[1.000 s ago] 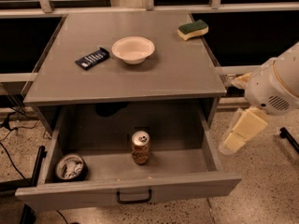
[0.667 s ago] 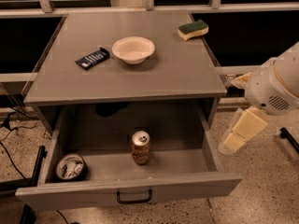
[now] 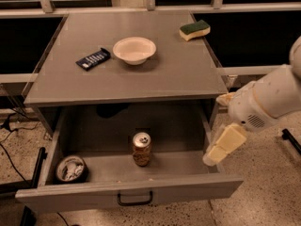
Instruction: Pick orange can from top drawer and place on counter
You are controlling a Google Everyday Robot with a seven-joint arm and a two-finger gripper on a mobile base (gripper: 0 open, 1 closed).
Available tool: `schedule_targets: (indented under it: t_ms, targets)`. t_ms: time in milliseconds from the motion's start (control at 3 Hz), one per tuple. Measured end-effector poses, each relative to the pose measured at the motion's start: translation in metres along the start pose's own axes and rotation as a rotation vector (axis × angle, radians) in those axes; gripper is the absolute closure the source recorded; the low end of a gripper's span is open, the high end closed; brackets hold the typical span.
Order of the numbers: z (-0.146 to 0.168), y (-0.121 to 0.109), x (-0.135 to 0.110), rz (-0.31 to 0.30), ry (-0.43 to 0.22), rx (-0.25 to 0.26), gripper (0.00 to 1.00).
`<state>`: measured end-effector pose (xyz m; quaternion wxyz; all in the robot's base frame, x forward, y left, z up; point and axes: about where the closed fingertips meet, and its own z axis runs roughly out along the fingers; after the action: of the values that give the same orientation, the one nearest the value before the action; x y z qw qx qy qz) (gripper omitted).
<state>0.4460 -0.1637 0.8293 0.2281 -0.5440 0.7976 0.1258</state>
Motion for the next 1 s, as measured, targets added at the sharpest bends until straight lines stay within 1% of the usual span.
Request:
schedule_targets:
  t_ms: [333, 667, 1000]
  targets:
    - [0.050, 0.005, -0.002, 0.034, -0.104, -0.042, 0.00]
    - [0.084, 0.010, -0.006, 0.070, -0.190, -0.054, 0.00]
    - [0.083, 0.009, -0.009, 0.066, -0.188, -0.050, 0.00]
